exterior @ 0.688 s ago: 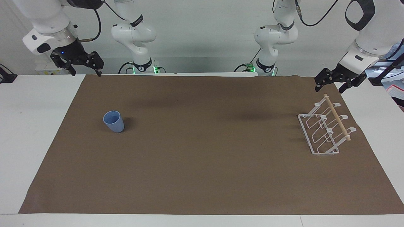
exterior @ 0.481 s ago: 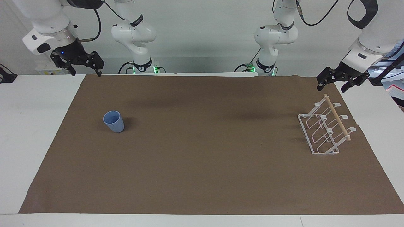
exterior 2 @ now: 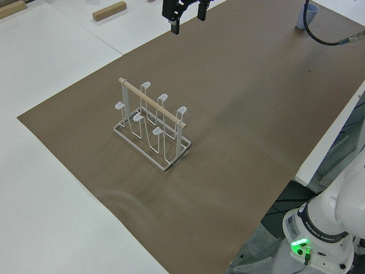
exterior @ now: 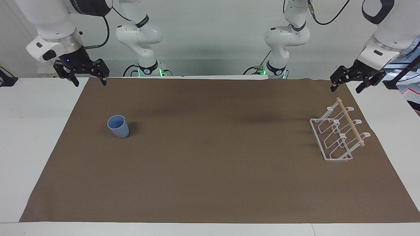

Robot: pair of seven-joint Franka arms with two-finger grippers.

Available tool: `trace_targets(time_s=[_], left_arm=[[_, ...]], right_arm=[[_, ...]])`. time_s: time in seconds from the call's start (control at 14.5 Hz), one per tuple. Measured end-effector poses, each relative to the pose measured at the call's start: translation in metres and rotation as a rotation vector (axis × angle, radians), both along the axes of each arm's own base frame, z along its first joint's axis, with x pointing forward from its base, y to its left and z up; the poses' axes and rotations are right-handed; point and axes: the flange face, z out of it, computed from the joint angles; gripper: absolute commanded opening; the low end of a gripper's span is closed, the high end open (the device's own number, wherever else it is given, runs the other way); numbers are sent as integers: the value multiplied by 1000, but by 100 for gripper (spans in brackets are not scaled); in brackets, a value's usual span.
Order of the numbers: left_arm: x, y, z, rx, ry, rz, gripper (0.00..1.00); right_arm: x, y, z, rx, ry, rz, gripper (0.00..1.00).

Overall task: Hang cup on cup holder
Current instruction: 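Move the right gripper toward the light blue cup, then grasp the light blue cup rim with the right gripper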

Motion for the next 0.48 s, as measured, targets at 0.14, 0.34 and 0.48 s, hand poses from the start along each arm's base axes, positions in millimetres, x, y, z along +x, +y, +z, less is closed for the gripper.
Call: trace_targets(time_s=[0.14,0.34,0.48], left_arm=[[-1,-1,0,0,2,-2,100],[-1,3,0,0,5,5,100],[-1,4,0,0,6,6,100]], right_arm=[[4,-17,-61,1,-8,65,99],[0,-34,-140,1,-9,152,95],[0,-39,-179,5,16,174,92]])
